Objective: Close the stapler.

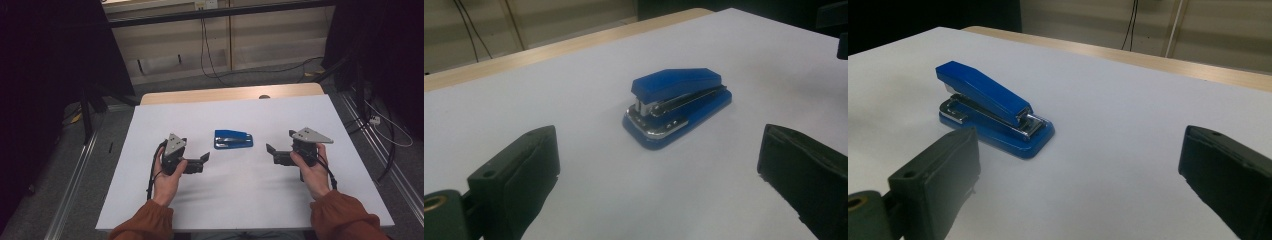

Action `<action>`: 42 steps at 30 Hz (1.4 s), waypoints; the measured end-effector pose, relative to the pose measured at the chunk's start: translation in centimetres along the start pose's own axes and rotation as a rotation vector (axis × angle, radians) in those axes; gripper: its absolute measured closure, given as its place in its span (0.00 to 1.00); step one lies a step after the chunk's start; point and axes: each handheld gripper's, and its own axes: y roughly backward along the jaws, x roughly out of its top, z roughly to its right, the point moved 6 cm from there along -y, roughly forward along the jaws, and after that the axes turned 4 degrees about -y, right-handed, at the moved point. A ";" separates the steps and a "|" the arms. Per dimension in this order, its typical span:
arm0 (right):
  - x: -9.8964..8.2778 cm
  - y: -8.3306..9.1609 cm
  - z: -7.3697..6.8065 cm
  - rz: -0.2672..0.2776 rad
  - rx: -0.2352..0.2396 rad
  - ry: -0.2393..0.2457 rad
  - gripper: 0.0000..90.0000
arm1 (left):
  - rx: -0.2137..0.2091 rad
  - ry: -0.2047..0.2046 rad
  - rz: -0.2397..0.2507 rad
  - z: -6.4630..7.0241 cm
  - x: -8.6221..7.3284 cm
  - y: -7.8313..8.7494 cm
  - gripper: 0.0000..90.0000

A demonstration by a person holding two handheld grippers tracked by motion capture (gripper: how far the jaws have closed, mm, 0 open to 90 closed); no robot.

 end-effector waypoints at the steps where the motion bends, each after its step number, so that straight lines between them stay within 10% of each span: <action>1: 0.0 0.1 0.0 0.001 -0.003 0.005 0.03 | 0.006 0.002 0.000 -0.1 -0.1 0.2 0.04; 17: -0.8 2.8 0.9 0.032 -0.055 -0.009 0.03 | 0.070 0.037 0.079 -0.6 -0.8 3.6 0.04; 42: -2.2 7.2 2.2 0.055 -0.107 -0.026 0.03 | 0.122 0.068 0.068 -0.9 -3.2 6.8 0.03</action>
